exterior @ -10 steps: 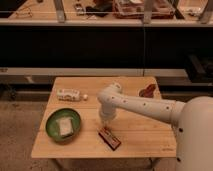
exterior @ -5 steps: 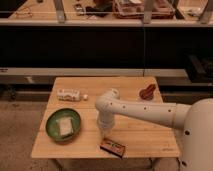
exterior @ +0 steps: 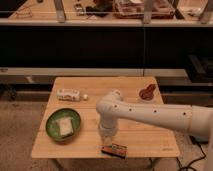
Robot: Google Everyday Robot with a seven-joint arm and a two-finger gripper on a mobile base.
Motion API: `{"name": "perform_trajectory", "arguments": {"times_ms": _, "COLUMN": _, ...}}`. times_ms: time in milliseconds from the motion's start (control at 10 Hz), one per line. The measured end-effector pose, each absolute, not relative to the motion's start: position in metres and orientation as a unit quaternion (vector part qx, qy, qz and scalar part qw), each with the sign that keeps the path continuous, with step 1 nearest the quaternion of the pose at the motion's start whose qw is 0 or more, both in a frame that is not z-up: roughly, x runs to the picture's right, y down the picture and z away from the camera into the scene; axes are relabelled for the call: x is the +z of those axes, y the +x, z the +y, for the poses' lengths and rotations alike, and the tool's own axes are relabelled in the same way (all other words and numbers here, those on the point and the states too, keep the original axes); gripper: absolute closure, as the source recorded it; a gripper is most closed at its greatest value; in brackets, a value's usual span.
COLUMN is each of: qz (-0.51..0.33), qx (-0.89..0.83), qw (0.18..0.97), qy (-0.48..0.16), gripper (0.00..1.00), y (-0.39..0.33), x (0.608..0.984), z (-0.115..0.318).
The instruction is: Push the eraser across the table
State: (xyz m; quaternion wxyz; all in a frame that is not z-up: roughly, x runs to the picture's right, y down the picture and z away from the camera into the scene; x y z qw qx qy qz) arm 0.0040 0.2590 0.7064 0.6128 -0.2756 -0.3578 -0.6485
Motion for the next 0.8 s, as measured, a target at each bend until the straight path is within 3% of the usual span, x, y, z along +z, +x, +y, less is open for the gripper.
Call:
{"name": "perform_trajectory", "arguments": {"times_ms": 300, "qz": -0.358, "qx": -0.642, "qw": 0.620, "qy": -0.274, "gripper": 0.86, "y": 0.003, "x": 0.678, "z": 0.253}}
{"name": "perform_trajectory", "arguments": {"times_ms": 800, "qz": -0.358, "qx": -0.643, "qw": 0.619, "qy": -0.273, "gripper": 0.38, "y": 0.001, "x": 0.678, "z": 0.252}}
